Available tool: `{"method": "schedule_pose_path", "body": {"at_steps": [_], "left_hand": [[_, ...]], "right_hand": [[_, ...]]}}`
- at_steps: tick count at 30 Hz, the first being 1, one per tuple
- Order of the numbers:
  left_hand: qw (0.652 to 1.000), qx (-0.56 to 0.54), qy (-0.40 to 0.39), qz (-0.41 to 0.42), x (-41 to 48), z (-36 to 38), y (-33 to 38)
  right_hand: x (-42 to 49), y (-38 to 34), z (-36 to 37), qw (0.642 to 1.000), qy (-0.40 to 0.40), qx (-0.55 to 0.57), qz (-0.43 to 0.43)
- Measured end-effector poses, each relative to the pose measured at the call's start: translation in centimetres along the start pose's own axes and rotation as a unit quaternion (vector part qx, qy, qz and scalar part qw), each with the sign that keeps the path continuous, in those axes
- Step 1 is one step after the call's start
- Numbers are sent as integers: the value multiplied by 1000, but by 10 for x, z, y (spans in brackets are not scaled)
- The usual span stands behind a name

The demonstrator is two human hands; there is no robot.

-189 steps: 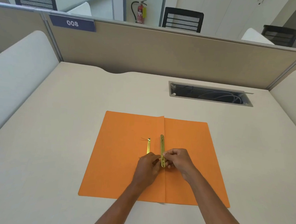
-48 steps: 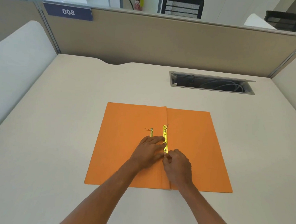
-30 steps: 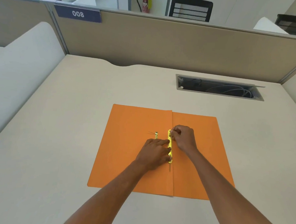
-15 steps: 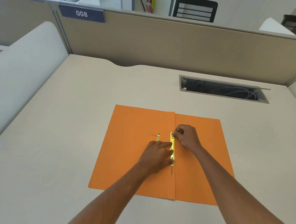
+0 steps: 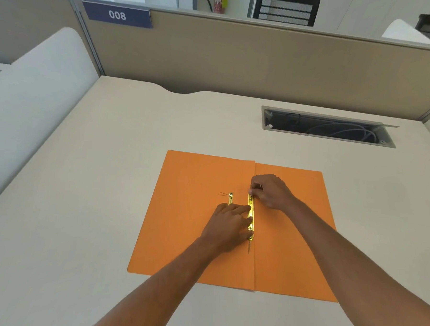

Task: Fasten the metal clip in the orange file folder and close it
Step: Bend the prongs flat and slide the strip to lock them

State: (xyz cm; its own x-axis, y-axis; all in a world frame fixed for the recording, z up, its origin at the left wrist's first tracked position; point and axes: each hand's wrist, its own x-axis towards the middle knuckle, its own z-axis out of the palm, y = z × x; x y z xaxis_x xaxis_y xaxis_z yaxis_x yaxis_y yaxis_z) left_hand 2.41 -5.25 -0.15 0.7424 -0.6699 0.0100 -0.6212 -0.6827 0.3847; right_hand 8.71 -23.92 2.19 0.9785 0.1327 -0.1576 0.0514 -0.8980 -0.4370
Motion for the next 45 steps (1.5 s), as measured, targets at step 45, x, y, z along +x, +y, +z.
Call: {"method": "schedule_pose_path", "body": {"at_steps": [45], "left_hand": [[1000, -16, -18, -18, -2, -6, 6]], "right_hand": [[11, -17, -3, 965, 52, 168, 193]]}}
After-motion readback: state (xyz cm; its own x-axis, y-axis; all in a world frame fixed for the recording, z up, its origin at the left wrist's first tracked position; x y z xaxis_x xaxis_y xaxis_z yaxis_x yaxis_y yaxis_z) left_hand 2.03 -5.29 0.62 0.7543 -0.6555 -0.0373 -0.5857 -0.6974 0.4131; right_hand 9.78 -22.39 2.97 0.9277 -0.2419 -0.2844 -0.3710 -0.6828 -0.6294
